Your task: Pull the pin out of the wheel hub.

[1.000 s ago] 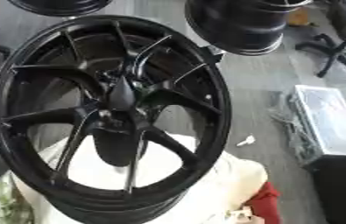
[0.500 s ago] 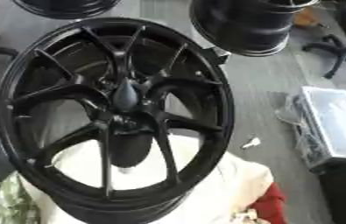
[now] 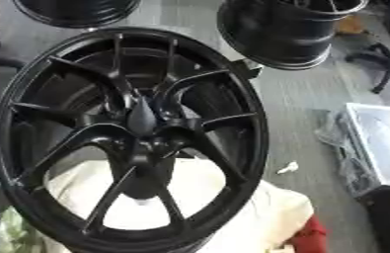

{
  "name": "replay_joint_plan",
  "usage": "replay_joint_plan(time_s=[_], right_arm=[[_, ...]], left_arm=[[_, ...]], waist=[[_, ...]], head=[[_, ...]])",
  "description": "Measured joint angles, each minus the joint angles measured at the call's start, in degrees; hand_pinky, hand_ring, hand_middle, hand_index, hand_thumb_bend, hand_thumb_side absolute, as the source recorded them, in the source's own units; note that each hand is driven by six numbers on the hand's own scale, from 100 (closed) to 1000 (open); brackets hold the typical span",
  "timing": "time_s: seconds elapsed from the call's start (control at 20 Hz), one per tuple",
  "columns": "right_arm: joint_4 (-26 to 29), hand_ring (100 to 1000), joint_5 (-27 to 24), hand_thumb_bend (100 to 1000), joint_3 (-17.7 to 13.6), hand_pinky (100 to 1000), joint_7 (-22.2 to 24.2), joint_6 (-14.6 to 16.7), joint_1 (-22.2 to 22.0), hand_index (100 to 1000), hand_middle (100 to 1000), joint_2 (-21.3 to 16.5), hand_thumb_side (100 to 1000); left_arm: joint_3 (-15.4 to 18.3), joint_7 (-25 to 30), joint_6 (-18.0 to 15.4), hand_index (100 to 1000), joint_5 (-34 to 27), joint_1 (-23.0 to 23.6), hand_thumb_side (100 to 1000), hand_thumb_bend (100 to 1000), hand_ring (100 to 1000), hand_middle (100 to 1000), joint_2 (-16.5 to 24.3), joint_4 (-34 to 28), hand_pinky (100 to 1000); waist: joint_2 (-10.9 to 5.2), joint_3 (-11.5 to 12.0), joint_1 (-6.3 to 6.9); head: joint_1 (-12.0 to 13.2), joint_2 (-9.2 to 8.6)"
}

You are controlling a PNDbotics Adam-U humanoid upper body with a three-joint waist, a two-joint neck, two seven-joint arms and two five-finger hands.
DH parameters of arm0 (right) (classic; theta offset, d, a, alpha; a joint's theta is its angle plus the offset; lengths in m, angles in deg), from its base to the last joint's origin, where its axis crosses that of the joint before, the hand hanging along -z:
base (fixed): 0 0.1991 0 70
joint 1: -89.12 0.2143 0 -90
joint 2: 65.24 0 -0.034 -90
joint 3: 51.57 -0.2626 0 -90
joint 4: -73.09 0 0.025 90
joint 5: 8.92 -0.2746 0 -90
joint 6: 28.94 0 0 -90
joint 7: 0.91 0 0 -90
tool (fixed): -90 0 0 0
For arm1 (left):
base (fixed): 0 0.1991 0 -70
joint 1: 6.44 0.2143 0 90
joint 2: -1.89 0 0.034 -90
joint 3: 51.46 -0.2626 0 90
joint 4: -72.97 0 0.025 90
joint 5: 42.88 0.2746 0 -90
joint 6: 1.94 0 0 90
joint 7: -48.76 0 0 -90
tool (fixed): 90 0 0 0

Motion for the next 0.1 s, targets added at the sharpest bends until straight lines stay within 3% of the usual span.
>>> replay_joint_plan(time_s=[0.1], right_arm=[[0.0, 607, 0.1, 100, 0.0, 717, 0.1, -0.1, 0.2, 760, 618, 0.2, 607]], left_arm=[[0.0, 0.2, 0.6, 822, 0.1, -0.1, 655, 100, 1000, 845, -0.4, 0.0, 784]], waist=[[0.16, 0.0, 0.17]], head=[[-0.1, -0.29]])
